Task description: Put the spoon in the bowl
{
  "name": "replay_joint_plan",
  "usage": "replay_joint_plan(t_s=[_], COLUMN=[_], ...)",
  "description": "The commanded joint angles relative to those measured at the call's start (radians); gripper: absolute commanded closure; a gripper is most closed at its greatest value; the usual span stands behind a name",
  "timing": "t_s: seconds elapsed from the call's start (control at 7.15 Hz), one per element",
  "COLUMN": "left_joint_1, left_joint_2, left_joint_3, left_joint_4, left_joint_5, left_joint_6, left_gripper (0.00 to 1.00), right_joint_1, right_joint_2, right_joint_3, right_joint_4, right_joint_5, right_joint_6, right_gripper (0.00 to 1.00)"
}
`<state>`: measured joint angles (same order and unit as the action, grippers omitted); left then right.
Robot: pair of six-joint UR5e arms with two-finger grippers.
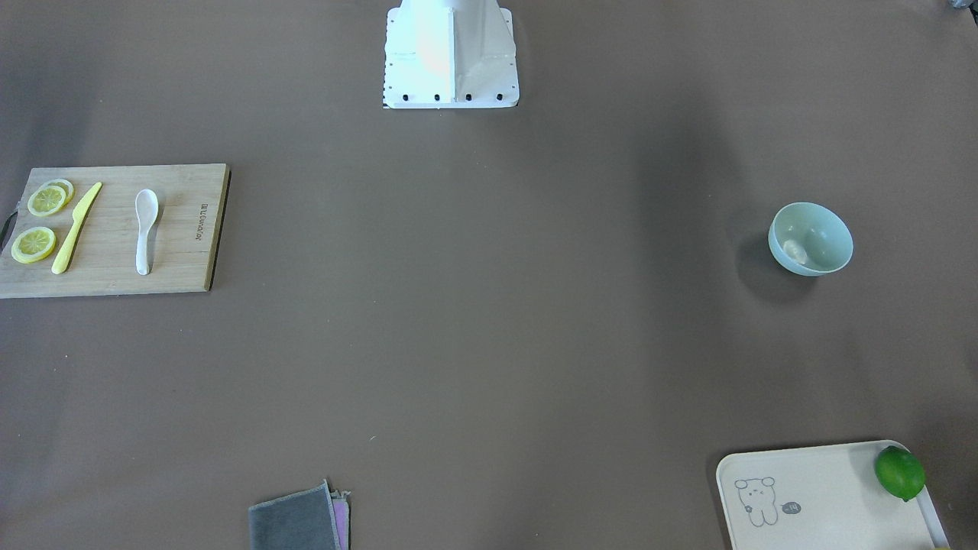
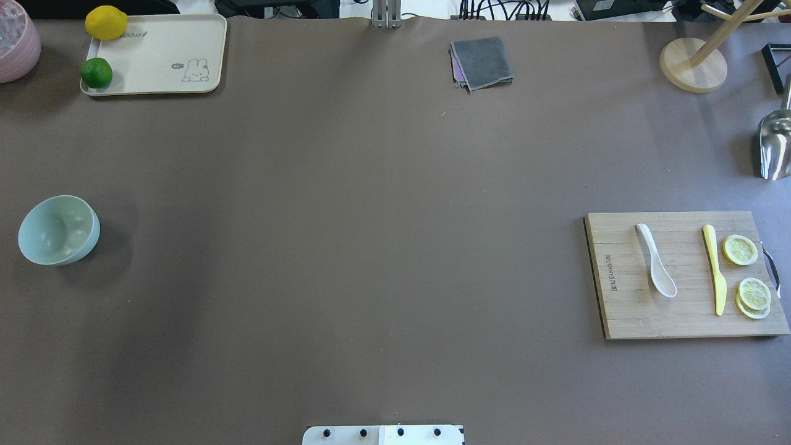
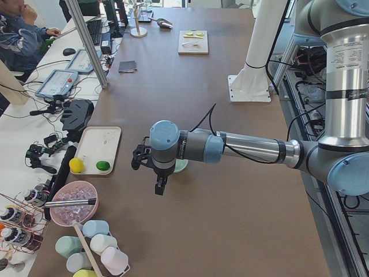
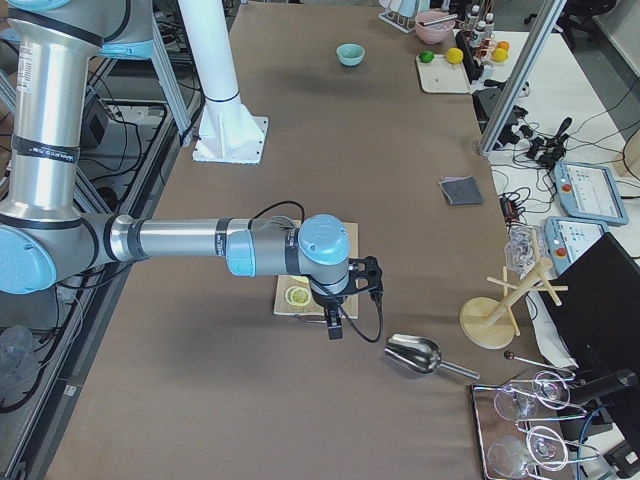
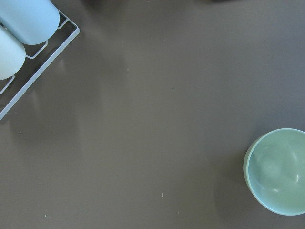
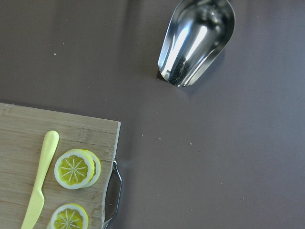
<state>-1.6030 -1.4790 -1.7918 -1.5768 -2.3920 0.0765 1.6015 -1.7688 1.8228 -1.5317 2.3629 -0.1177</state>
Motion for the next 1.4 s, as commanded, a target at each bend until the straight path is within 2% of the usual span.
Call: replay_joint_plan(t_s=[0.0,0.42,1.26], left_joint_1=[-0.002,0.000,0.002], left_joint_2=[0.012,0.032,0.051], left_joint_3=[-0.011,-0.012,-0.029], left_joint_4=[-0.024,-0.043,-0.048], left_joint_5=[0.001,-0.001,-0.013], left_joint_6=[0.000,-0.004,-0.020], left_gripper=[0.02,0.02,0.02], right_joint_1=[0.000,0.000,-0.017], right_joint_2=[0.000,-0.012,-0.011], right_joint_3=[-0.002,-0.005,0.003], right_joint_4=[0.005,0.005,0.007], right_joint_5=[0.010,0.108,0.110], right_joint_6=[0.000,0.006,0.009], right_gripper=[0.00,0.00,0.00])
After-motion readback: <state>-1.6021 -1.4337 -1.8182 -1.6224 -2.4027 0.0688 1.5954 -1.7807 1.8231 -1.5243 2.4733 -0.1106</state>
